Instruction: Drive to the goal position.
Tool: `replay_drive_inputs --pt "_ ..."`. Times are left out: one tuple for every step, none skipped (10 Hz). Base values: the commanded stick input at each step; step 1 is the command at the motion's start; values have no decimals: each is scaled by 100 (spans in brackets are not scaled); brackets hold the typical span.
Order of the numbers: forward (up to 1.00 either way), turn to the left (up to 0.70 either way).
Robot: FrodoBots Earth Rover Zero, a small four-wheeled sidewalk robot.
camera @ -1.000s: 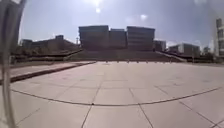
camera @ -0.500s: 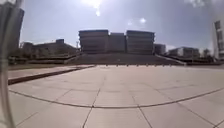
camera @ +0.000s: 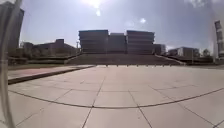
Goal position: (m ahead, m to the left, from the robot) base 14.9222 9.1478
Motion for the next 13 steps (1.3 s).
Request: replay_drive_inputs --pt "85 0" --pt "85 0" --pt "85 -18" --pt "85 -24" --pt "85 -29" --pt "85 -17" --pt "5 -1" --pt "0 0" --pt "0 0" --pt "-2 0" --pt "-5 0" --pt "-80 0" --pt "-85 0"
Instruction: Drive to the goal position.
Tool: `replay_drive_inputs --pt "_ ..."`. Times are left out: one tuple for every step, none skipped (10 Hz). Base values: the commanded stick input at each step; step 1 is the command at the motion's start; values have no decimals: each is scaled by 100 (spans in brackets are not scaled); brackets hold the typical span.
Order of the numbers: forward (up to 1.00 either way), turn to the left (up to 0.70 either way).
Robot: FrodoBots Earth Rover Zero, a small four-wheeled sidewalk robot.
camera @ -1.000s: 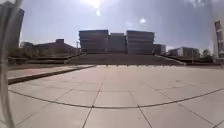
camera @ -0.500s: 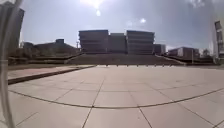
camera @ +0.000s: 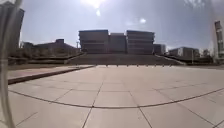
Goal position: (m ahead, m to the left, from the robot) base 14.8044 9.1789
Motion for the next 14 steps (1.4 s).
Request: replay_drive_inputs --pt "-85 0" --pt "-54 0" --pt "-7 0" --pt "14 0" --pt "85 0" --pt "85 0" --pt "85 0" --pt "85 0" --pt "85 0" --pt "85 0" --pt "85 0" --pt "85 0" --pt "85 -1" --pt "85 -4"
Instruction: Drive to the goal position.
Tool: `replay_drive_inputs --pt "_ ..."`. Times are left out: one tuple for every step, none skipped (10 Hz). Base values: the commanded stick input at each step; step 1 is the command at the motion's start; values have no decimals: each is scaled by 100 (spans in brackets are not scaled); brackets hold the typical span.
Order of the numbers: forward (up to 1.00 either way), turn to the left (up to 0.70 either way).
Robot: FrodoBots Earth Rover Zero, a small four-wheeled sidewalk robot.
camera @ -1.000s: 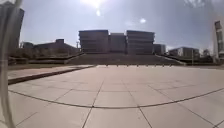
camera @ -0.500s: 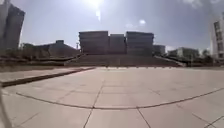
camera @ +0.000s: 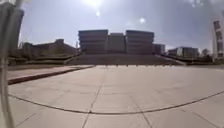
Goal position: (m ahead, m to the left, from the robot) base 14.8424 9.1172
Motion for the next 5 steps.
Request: replay_drive_inputs --pt "85 -31" --pt "85 -31" --pt "85 -29" --pt "85 -26" --pt "85 0"
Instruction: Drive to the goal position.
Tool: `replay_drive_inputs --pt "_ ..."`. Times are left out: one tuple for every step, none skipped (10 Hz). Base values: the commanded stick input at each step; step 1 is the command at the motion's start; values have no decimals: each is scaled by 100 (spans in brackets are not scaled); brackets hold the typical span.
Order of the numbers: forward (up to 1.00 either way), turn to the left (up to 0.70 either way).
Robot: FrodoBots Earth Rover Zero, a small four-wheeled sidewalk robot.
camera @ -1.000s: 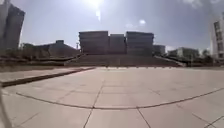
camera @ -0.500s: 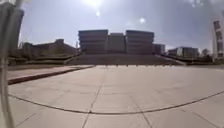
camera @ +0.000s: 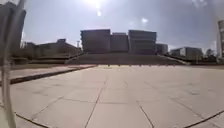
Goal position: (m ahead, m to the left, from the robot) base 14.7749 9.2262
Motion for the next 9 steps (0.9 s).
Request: replay_drive_inputs --pt "85 -1" --pt "85 -12" --pt "85 -23" --pt "85 -31" --pt "85 -31" --pt "85 -31" --pt "85 -31" --pt "85 -28" --pt "85 0"
